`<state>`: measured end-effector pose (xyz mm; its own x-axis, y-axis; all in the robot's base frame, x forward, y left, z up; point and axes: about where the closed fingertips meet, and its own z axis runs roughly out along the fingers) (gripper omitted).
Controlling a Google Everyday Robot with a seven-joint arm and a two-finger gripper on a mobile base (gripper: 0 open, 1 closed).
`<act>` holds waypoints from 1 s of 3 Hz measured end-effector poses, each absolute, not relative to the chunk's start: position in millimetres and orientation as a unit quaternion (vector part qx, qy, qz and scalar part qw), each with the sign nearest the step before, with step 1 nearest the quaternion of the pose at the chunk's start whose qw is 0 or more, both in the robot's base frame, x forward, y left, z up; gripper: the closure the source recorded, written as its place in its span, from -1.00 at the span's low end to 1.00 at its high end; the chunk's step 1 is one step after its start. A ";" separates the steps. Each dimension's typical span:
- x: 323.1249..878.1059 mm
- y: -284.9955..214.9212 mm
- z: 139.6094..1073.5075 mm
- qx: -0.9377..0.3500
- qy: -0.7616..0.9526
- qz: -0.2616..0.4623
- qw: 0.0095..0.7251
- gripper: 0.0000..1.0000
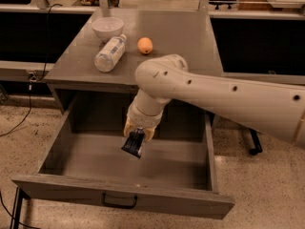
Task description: Pick rxbar blueberry from top drawer and place on counter
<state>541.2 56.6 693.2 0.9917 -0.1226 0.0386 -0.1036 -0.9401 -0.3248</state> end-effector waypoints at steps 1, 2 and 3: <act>540.6 46.5 749.7 -0.980 0.034 -0.050 0.188 1.00; 548.2 34.1 800.5 -0.980 0.027 -0.066 0.187 1.00; 564.1 22.8 852.6 -0.982 0.028 -0.083 0.168 1.00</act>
Offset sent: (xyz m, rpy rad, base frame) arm 0.0233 -0.0448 0.1861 0.0284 -0.1296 0.0494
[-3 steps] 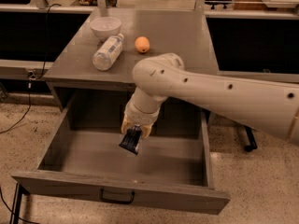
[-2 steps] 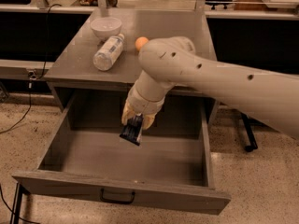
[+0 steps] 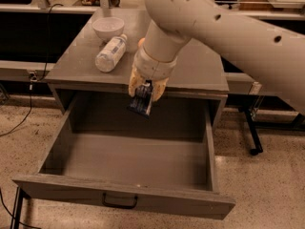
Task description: Pick rxbar blueberry from top drawer and place on counter
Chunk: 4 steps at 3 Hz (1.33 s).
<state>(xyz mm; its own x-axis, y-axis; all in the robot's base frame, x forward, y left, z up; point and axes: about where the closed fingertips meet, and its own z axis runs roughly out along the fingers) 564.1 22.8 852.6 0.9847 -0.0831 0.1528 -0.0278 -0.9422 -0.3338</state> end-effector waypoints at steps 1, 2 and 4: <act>591.6 14.0 895.3 -0.982 0.048 -0.105 0.149 1.00; 620.6 -5.9 933.3 -0.977 0.099 -0.119 0.149 1.00; 675.0 -85.6 947.8 -0.924 0.321 -0.107 0.177 1.00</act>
Offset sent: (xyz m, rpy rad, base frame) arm 0.0951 -0.0603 0.1391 -0.0021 -0.0707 -0.3061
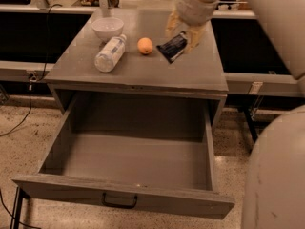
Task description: Pick rxbar blueberry from top drawer and place on counter
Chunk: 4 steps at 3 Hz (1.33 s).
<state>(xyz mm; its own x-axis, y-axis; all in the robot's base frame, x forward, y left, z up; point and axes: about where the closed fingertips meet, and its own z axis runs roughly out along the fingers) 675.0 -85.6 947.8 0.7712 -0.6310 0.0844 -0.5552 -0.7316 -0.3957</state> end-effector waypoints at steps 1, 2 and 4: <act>687.5 -123.9 932.0 -0.879 0.436 -0.072 0.178 1.00; 697.3 -141.5 909.1 -0.832 0.525 -0.020 0.177 0.68; 743.6 -100.9 819.9 -0.796 0.579 0.044 0.171 -0.22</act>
Offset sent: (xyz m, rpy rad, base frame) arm 0.0252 -0.0856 -0.0519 0.1752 0.4525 -0.6118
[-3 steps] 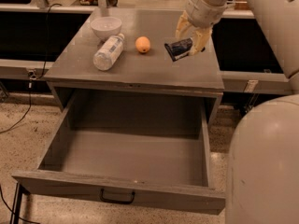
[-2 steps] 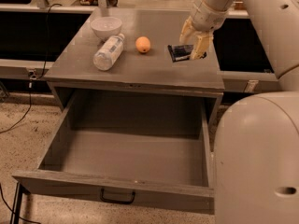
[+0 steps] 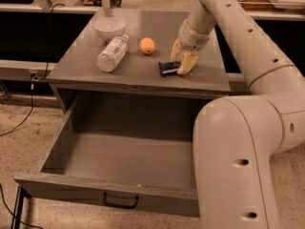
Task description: Pick rxbar blueberry from top drawer and place on counter
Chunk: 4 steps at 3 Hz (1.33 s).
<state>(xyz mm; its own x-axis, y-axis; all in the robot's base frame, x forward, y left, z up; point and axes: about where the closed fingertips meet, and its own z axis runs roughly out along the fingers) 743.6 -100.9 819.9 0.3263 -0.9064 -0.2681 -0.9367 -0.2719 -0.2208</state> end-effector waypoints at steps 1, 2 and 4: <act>743.5 -100.9 825.8 -0.796 0.579 0.044 0.171 -0.69; 751.4 -95.8 823.6 -0.795 0.577 0.038 0.182 -1.00; 737.1 -109.2 849.7 -0.803 0.563 0.037 0.194 -1.00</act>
Offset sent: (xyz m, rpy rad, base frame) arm -0.0001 0.0000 0.0059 0.0000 0.0000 0.0000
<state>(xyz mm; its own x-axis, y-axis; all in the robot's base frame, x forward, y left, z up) 737.1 -109.2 849.7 0.3640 -0.8891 -0.2777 -0.9179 -0.2918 -0.2688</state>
